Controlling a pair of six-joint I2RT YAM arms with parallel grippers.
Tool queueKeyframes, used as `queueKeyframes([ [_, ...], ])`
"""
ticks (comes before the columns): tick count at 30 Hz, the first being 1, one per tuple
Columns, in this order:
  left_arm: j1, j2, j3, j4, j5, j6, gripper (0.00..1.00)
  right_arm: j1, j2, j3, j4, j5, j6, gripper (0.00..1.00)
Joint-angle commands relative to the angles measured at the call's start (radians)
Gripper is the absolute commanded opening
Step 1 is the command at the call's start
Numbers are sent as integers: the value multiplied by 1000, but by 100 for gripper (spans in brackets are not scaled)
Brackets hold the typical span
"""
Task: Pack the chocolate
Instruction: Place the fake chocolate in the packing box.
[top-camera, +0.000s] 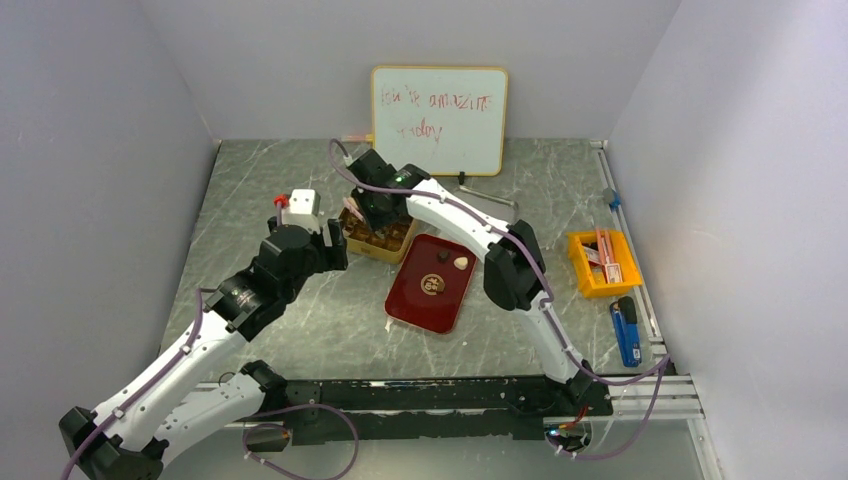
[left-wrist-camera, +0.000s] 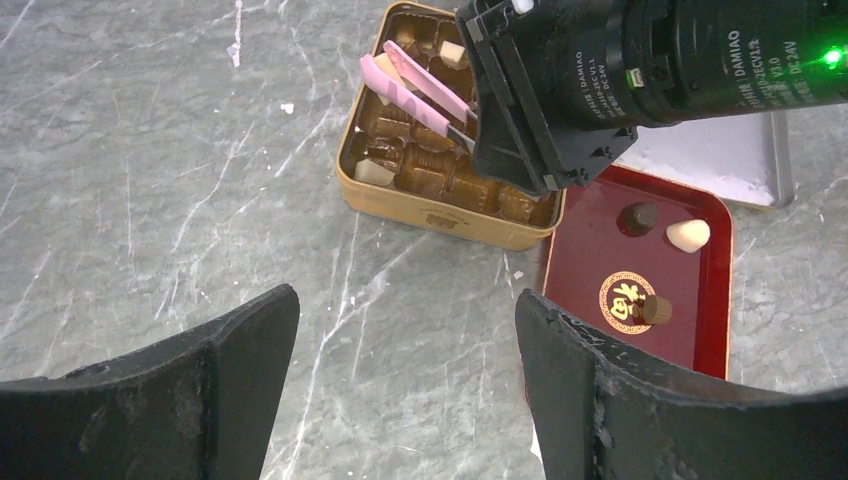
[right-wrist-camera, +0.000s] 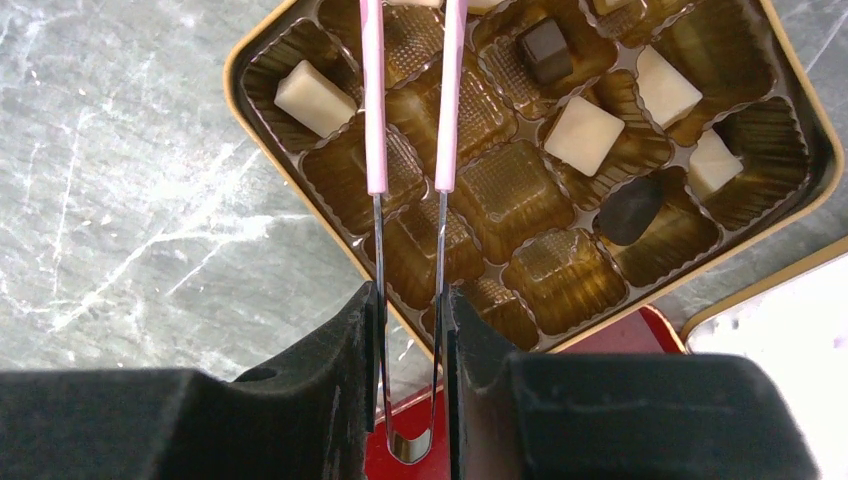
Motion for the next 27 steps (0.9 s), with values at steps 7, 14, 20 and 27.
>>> queueKeyframes([
  [7,-3,-14,-4,11,-12,6,84,1,-3,19,59,28,-19,0],
  [14,-3,-8,-2,15,-4,-2,84,0,-22,16,80,58,-30,0],
  [20,-3,-8,-2,12,-3,-8,84,-6,-33,-12,95,73,-37,0],
  [27,-2,-2,1,5,3,-10,84,-10,-60,-83,125,82,-41,0],
])
